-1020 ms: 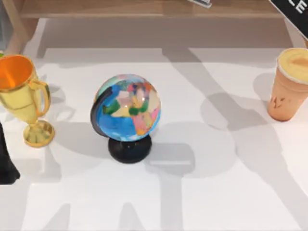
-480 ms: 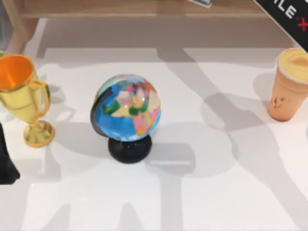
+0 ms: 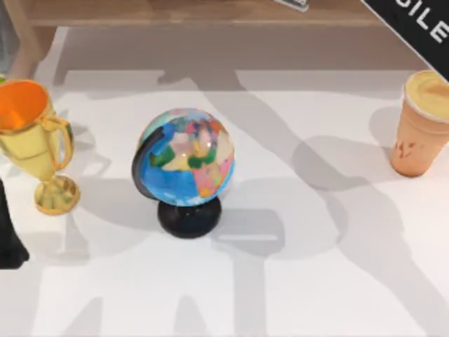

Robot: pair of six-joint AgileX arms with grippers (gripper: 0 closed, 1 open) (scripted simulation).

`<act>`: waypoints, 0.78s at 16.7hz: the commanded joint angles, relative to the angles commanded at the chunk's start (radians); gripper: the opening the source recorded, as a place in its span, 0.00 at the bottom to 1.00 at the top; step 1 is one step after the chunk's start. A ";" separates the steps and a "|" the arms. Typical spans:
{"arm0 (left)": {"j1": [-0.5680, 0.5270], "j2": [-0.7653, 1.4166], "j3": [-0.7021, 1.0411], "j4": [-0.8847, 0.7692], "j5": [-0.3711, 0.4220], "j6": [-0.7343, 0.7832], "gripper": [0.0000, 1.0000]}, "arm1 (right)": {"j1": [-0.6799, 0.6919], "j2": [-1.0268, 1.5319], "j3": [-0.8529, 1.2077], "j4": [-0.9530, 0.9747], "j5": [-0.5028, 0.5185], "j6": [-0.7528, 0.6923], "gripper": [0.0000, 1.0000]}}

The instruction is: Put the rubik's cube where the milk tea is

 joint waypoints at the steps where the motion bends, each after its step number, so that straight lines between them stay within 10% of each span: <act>1: 0.000 0.000 0.000 0.000 0.000 0.000 1.00 | 0.002 0.002 -0.017 -0.074 -0.049 0.042 0.00; 13: 0.000 0.000 0.000 0.000 0.000 0.000 1.00 | -0.302 0.160 -0.298 -0.804 -0.305 0.199 0.00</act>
